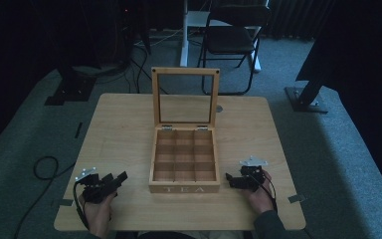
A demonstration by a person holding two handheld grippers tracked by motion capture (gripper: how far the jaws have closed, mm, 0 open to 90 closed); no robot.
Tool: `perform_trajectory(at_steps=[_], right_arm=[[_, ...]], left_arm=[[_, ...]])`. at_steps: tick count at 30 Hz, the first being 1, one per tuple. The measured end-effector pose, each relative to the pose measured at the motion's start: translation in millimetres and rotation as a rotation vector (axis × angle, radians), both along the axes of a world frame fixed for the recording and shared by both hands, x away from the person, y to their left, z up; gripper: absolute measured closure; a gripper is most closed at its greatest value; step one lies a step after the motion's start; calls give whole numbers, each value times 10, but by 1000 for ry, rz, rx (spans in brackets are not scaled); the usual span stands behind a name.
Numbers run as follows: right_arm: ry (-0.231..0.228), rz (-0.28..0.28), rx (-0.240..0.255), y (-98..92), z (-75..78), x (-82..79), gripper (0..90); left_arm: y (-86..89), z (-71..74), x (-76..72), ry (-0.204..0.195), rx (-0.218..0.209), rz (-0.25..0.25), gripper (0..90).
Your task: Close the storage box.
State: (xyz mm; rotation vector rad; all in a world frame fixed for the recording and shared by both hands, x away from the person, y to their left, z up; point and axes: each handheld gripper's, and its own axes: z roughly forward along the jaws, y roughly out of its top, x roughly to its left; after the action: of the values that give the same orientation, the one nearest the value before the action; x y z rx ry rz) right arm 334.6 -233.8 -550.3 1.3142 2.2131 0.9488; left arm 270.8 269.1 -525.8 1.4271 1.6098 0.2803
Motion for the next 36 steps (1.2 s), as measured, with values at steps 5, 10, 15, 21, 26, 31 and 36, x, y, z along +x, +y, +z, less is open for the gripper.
perform_trajectory(at_steps=[5, 10, 15, 21, 26, 31, 36], right_arm=[[0, 0, 0, 0, 0, 0, 118], [-1, 4, -1, -4, 0, -4, 121], [-2, 6, 0, -7, -1, -17, 121], [-2, 5, 0, -8, 0, -21, 126], [-2, 9, 1, -12, 1, -32, 132], [-2, 10, 1, -12, 1, -32, 132], [-2, 8, 1, -11, 1, -34, 131]], left_arm=[[-26, 13, -6, -3, 15, -14, 321], [-28, 28, -27, -9, 18, -6, 342], [-65, 57, -37, -11, 20, -25, 351], [-112, 162, -9, -27, 33, -91, 362], [-135, 309, 49, -39, 53, -129, 361], [-139, 497, 140, -69, 80, -151, 355], [-166, 670, 262, -89, 136, -179, 355]])
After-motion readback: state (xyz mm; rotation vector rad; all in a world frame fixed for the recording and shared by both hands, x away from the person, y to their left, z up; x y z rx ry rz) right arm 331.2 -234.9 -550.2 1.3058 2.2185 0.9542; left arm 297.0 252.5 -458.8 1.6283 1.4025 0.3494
